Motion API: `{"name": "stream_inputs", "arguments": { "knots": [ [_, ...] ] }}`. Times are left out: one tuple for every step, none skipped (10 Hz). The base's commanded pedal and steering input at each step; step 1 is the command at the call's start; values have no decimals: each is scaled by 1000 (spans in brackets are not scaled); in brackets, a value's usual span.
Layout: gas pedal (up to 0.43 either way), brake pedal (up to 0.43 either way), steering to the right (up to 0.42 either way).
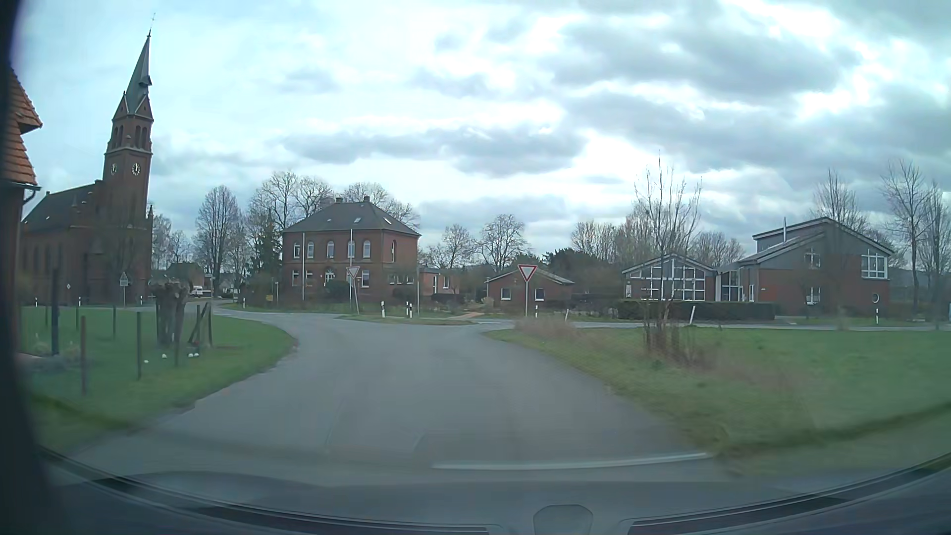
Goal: Follow the waypoints while adhering to traffic rules and regulations
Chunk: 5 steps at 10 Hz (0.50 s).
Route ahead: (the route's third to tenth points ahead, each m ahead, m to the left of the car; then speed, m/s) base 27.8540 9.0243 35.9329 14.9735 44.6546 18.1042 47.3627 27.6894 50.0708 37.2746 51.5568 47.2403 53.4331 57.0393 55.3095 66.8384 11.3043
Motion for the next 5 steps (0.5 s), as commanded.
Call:
{"name": "stream_inputs", "arguments": {
  "knots": [
    [0,104,-40],
    [0,98,-50],
    [0,85,-61],
    [0,67,-68],
    [0,61,-75]
  ]
}}
